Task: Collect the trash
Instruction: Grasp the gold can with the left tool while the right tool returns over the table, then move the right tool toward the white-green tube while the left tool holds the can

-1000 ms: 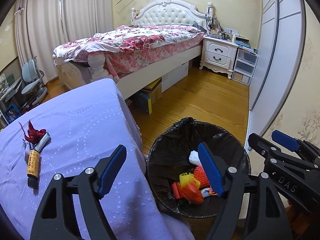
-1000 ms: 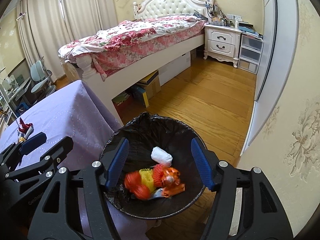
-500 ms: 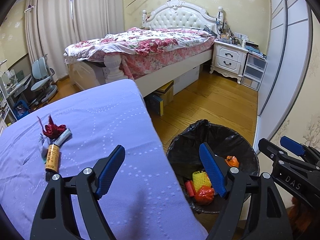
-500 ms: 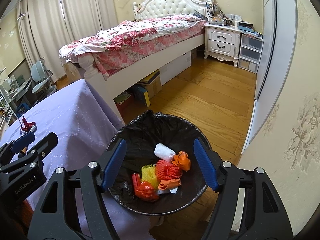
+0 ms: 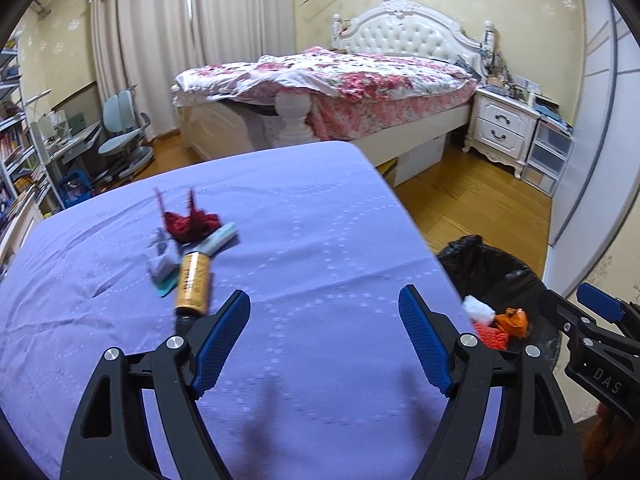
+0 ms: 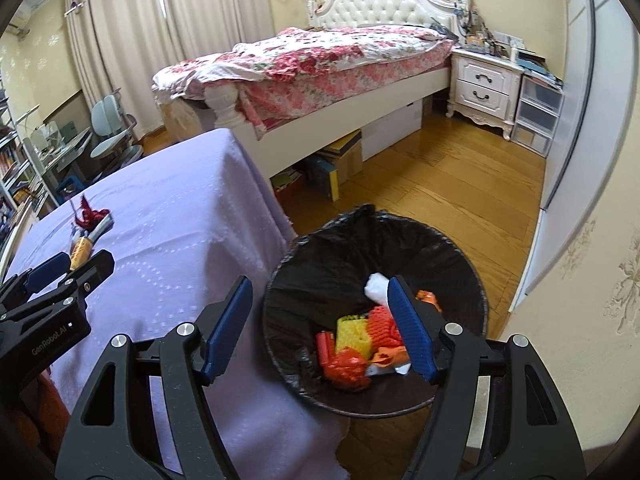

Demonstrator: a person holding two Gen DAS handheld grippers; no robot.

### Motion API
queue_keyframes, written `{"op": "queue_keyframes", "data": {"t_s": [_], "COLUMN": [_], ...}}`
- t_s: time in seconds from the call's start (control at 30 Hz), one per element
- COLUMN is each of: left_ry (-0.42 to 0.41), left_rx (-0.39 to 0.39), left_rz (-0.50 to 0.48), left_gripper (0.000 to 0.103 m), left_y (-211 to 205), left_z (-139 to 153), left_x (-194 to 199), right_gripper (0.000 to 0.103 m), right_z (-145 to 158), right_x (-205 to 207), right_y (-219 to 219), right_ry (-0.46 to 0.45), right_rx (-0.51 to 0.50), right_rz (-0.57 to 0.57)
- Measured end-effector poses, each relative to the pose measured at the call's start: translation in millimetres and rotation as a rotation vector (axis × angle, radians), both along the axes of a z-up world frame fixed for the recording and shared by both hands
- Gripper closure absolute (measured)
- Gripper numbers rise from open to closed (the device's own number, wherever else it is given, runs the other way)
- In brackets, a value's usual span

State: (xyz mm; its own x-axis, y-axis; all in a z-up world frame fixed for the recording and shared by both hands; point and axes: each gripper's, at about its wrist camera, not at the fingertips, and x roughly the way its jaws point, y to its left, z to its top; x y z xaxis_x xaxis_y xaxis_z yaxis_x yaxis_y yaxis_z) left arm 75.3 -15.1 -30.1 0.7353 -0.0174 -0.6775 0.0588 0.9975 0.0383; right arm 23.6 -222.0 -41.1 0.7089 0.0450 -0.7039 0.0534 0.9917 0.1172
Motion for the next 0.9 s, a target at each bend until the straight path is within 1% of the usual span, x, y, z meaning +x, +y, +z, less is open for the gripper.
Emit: {"op": "queue_keyframes", "data": {"t_s": [0.27, 0.3, 0.33, 0.4, 0.43, 0.57, 0.67, 0.73, 0.77, 0.83, 0.9], "left_ry": [0.018, 0.019, 0.025, 0.04, 0.048, 0.083, 0.112, 0.136, 0.147, 0.144, 0.142], "left_rx": [-0.009, -0.01, -0.011, -0.014, -0.014, -0.025, -0.04, -0.059, -0.075, -0.09, -0.098], "left_rz": [0.098, 0.104, 0.111, 0.124, 0.128, 0.129, 0.119, 0.109, 0.103, 0.096, 0.086], "left_gripper": [0.026, 0.028, 0.031, 0.034, 0.037, 0.043, 0.051, 0.067, 0.07, 0.075, 0.076], "left_y": [43.2, 46.8, 50.7, 58.2, 60.9, 72.1, 77.0, 79.7, 81.8, 85.0, 87.3], "left_z": [-6.0, -6.6, -8.0, -11.0, -12.8, -18.6, -21.4, -24.7, -26.4, -25.3, -25.5], "left_x": [13.8, 14.9, 17.6, 23.5, 26.1, 33.3, 38.2, 40.0, 40.3, 38.7, 36.1], "right_gripper": [0.035, 0.035, 0.035, 0.035, 0.035, 0.035, 0.035, 0.035, 0.035, 0.035, 0.035], "right_z": [1.6, 1.8, 1.7, 1.7, 1.4, 0.4, 0.4, -0.1, -0.3, -0.7, -1.6], "right_x": [9.0, 10.8, 12.7, 15.8, 17.2, 22.7, 27.9, 29.9, 31.3, 33.1, 35.5], "right_y": [42.8, 46.5, 51.5, 58.5, 61.6, 75.7, 86.6, 91.4, 96.1, 102.2, 108.3], "right_ry": [0.007, 0.009, 0.011, 0.014, 0.015, 0.023, 0.031, 0.033, 0.035, 0.038, 0.041], "right_rx": [-0.017, -0.018, -0.017, -0.015, -0.015, -0.017, -0.016, -0.018, -0.02, -0.024, -0.027], "right_rz": [0.09, 0.096, 0.106, 0.121, 0.127, 0.155, 0.176, 0.185, 0.194, 0.205, 0.216]}}
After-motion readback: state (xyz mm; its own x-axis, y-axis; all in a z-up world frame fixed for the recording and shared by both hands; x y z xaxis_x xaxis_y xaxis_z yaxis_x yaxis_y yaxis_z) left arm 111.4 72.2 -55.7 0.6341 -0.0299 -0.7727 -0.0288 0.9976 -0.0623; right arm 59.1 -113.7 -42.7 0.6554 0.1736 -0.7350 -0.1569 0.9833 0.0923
